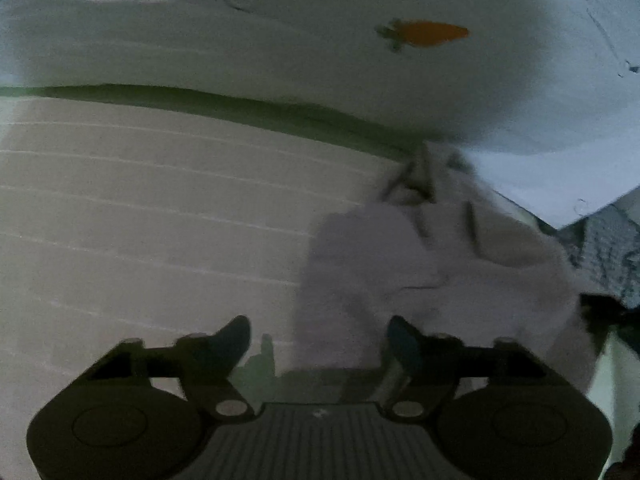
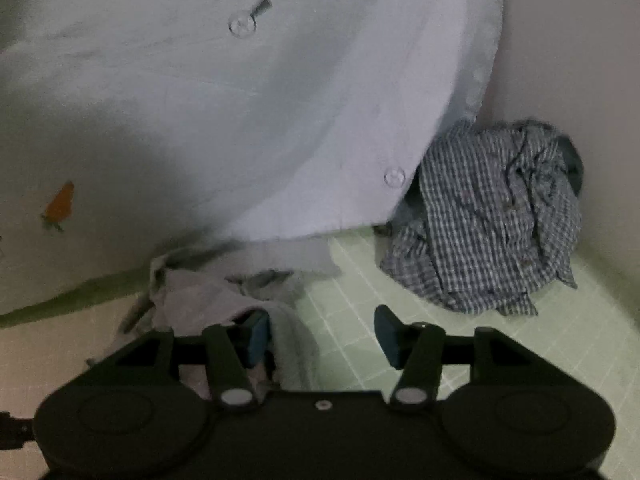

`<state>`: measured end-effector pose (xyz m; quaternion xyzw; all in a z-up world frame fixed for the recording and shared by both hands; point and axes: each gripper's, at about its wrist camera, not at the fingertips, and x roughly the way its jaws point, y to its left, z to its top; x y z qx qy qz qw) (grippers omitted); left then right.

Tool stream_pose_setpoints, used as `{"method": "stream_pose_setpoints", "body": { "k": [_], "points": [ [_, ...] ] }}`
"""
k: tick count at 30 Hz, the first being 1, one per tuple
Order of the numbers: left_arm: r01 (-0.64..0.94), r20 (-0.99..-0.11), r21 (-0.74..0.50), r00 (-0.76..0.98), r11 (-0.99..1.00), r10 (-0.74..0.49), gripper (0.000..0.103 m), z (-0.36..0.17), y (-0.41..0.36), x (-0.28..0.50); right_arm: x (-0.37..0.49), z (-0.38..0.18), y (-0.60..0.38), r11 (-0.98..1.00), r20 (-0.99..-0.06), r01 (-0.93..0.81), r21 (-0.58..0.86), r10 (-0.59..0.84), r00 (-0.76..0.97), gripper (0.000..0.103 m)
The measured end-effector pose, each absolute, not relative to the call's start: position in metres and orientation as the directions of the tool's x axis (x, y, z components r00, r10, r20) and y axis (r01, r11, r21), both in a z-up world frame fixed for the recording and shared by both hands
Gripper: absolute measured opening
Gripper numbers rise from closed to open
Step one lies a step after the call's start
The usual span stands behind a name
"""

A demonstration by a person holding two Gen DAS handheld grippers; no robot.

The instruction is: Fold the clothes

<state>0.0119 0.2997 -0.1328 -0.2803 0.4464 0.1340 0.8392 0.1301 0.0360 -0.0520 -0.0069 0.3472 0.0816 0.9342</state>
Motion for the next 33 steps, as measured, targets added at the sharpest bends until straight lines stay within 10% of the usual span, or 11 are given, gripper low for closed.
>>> {"method": "stream_pose_setpoints", "body": {
  "k": [16,20,33],
  "points": [
    [-0.448,-0.826,-0.461,0.532,0.766,-0.186,0.056,-0.155,0.282,0.035,0.129,-0.062,0.004,0.981,-0.697,-0.090,0.170,0.184,0.693,0.057],
    [-0.473,-0.839,-0.460,0.509,0.751,-0.193,0.011,-0.163,0.285,0.034,0.124,-0.055,0.002,0.984,-0.674,-0.087,0.156,0.171,0.719,0.058],
    [-0.623,-0.807,-0.457,0.591,0.635,-0.001,0.005,-0.134,0.342,-0.056,0.114,-0.053,0.061,0.923,-0.621,-0.365,0.122,0.358,0.697,0.054]
  ]
}}
